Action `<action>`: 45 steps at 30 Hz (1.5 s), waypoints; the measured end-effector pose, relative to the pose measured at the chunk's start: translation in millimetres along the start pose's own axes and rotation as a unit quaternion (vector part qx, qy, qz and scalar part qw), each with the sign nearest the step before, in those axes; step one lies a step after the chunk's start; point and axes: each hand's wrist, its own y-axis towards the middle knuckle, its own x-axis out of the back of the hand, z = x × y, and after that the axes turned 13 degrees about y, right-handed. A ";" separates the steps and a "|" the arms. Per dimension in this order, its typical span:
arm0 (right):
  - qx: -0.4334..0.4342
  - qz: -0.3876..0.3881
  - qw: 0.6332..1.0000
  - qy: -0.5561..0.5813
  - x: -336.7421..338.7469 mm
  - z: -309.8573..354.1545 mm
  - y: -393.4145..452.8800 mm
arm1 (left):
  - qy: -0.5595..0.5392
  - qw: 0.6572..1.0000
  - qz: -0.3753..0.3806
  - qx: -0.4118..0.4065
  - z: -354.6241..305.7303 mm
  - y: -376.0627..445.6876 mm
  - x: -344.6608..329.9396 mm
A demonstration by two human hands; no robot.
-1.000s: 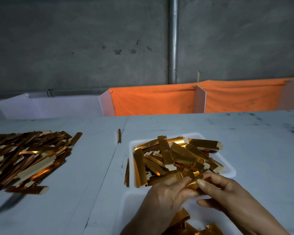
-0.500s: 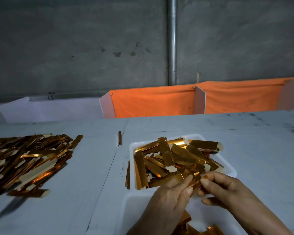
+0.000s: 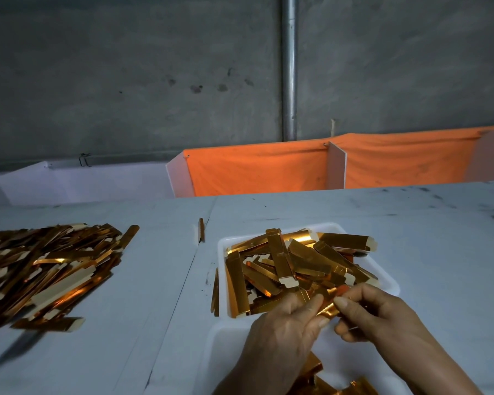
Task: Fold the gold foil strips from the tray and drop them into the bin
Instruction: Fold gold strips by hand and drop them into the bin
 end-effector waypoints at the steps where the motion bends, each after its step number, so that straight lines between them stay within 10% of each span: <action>1: 0.003 -0.005 1.000 0.002 -0.8 0.0 -0.1 | -0.007 1.000 -0.005 -0.002 1.3 -0.4 -1.3; 18: -0.004 0.032 0.999 -0.021 5.0 2.0 -1.2 | -0.133 0.991 -0.022 0.009 10.6 -4.0 -1.5; 26: 0.008 0.081 0.996 -0.043 12.9 10.5 -4.6 | -0.277 0.956 0.088 0.043 12.6 -6.6 11.1; 36: -0.003 -0.017 0.999 -0.050 6.5 -0.1 -0.7 | 0.083 0.988 -0.090 -0.092 -1.6 -3.8 4.9; 45: -0.077 0.017 0.988 0.131 6.8 7.5 -2.8 | 0.082 0.989 -0.101 -0.076 -9.5 -2.3 4.5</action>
